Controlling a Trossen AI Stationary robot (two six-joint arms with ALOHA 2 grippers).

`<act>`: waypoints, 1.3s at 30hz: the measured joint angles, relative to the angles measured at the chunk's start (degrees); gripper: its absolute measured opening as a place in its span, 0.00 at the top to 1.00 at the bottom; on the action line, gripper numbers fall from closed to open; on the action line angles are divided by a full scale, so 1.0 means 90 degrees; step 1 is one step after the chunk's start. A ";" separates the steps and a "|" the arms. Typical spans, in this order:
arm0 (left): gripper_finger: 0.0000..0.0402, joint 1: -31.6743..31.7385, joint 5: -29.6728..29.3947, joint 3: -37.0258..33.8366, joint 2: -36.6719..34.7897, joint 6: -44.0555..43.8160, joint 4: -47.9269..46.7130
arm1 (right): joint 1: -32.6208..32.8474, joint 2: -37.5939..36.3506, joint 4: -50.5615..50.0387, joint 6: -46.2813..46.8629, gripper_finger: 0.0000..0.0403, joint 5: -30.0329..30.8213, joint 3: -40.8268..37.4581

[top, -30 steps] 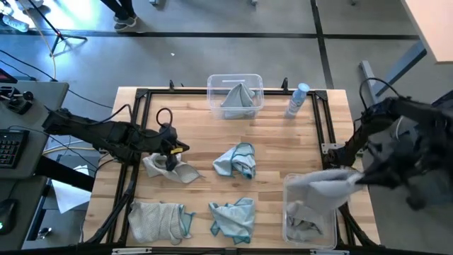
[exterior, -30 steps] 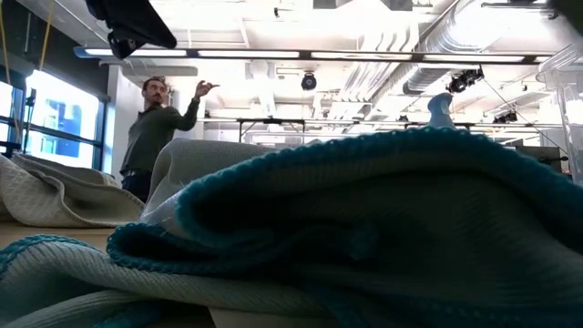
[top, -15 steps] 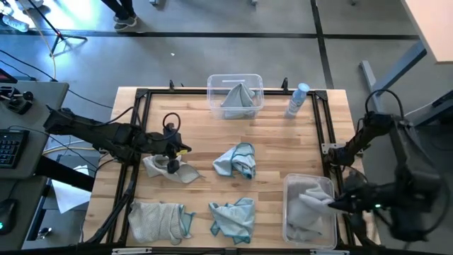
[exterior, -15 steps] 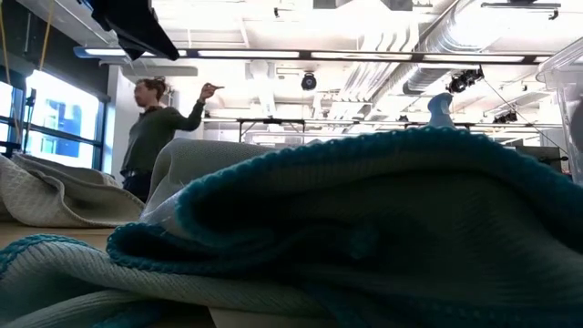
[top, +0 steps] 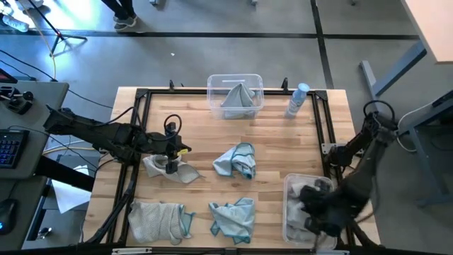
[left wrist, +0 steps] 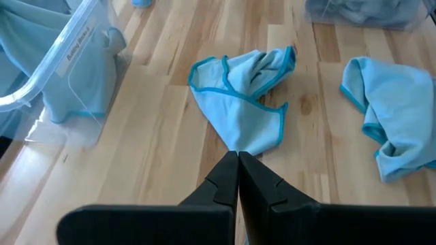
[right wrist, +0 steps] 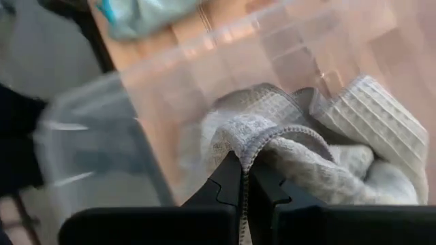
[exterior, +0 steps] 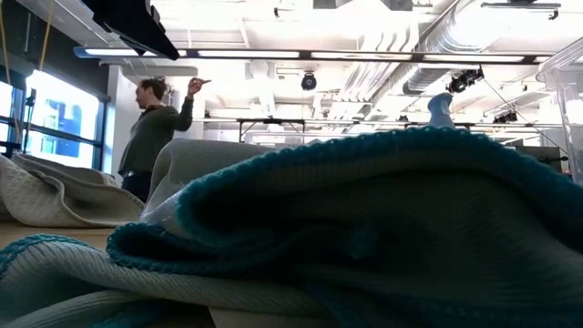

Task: Sort microfiber towel by color & place in baskets
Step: Put the gray microfiber towel into the bottom transparent bin

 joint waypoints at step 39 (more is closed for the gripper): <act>1.00 0.0000 0.0000 0.0000 -0.0003 0.0002 0.0000 | -0.0297 -0.0163 -0.0536 -0.0866 0.94 -0.0496 -0.0394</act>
